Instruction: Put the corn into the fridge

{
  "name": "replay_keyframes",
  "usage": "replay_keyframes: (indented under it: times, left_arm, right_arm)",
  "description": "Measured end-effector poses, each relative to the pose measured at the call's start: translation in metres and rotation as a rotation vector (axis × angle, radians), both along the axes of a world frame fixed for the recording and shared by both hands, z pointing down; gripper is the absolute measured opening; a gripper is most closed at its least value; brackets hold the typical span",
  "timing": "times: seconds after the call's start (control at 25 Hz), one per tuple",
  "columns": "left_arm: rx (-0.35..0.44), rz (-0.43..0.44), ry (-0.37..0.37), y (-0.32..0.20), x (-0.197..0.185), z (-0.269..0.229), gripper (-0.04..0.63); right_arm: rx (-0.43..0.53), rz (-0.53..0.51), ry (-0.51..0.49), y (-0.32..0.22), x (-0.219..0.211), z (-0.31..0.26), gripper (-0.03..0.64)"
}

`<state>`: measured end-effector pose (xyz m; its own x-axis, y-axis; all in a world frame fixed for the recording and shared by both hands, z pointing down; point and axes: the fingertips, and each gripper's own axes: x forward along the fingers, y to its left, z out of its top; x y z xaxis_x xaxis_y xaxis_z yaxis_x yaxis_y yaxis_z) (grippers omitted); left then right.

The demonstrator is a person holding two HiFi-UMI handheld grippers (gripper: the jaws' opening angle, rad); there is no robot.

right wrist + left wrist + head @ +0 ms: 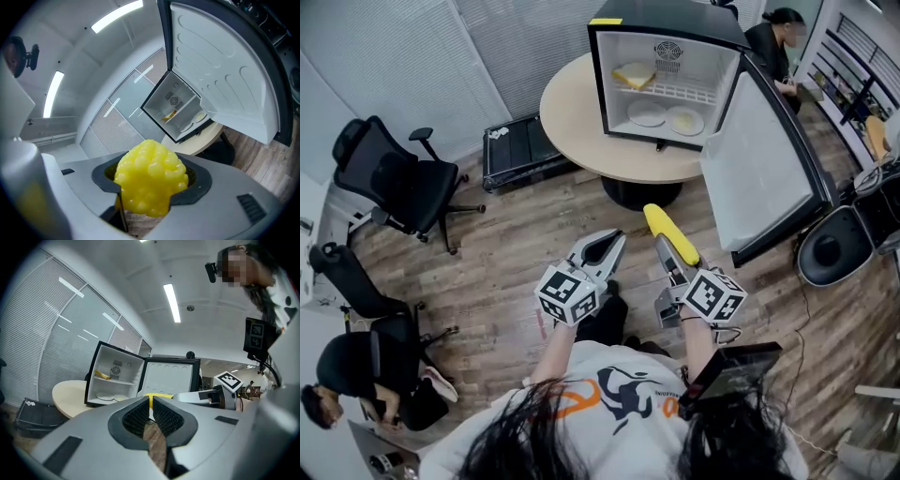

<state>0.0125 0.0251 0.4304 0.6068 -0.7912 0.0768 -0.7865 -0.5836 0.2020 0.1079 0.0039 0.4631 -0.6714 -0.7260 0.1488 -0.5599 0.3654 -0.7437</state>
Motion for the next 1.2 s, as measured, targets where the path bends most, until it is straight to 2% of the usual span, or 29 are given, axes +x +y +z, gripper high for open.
replay_keyframes:
  times: [0.32,0.64,0.76,1.2]
  left_arm:
    - [-0.001,0.008,0.005,-0.061,-0.025,0.008,0.015]
    - [-0.035,0.018,-0.037,-0.140,-0.065,0.016,0.015]
    - [-0.015,0.025,-0.034,-0.163,-0.078,0.017,0.015]
    - [0.012,0.125,-0.041,-0.233,-0.104,0.021,0.015]
  right_arm:
    - [-0.008,0.018,0.008,-0.058,-0.021,0.008,0.255]
    - [-0.038,0.068,0.016,-0.126,-0.049,0.012,0.255]
    - [-0.047,0.083,0.026,-0.148,-0.059,0.015,0.255]
    - [-0.042,0.156,0.036,-0.211,-0.090,0.010,0.255]
